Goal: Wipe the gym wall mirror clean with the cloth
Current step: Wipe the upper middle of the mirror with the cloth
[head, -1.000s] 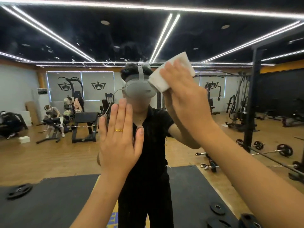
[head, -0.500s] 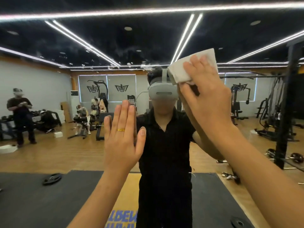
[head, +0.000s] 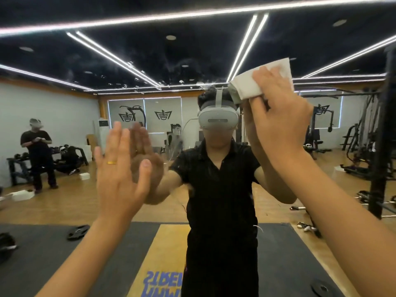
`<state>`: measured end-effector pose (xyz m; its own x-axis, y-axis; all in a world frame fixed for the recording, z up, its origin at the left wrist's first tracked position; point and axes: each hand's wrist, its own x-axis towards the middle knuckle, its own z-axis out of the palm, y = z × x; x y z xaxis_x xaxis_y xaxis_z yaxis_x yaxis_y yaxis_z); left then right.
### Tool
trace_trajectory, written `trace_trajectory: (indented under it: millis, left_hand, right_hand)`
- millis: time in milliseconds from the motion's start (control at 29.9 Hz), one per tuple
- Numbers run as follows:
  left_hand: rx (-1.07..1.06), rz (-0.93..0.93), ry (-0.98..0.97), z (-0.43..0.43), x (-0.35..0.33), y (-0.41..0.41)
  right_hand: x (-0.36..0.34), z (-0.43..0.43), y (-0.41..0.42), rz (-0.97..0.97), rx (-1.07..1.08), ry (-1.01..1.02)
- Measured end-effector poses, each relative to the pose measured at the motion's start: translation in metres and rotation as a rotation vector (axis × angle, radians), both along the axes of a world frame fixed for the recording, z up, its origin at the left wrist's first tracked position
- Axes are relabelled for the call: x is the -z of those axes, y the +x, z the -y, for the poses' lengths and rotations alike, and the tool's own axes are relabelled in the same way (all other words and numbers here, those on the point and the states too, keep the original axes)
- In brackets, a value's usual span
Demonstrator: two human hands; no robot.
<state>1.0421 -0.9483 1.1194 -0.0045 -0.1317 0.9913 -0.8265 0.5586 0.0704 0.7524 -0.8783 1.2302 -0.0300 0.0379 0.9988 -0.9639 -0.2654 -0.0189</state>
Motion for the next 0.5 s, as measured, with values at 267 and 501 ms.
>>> trace_trajectory:
  millis: [267, 501]
  left_hand:
    - [-0.094, 0.052, 0.06, 0.035, 0.003, 0.041]
    - [-0.092, 0.04, 0.01, 0.042, 0.004, 0.042]
  right_hand:
    - [0.004, 0.021, 0.063, -0.288, -0.084, 0.134]
    - [0.0, -0.003, 0.011, -0.369, -0.002, 0.177]
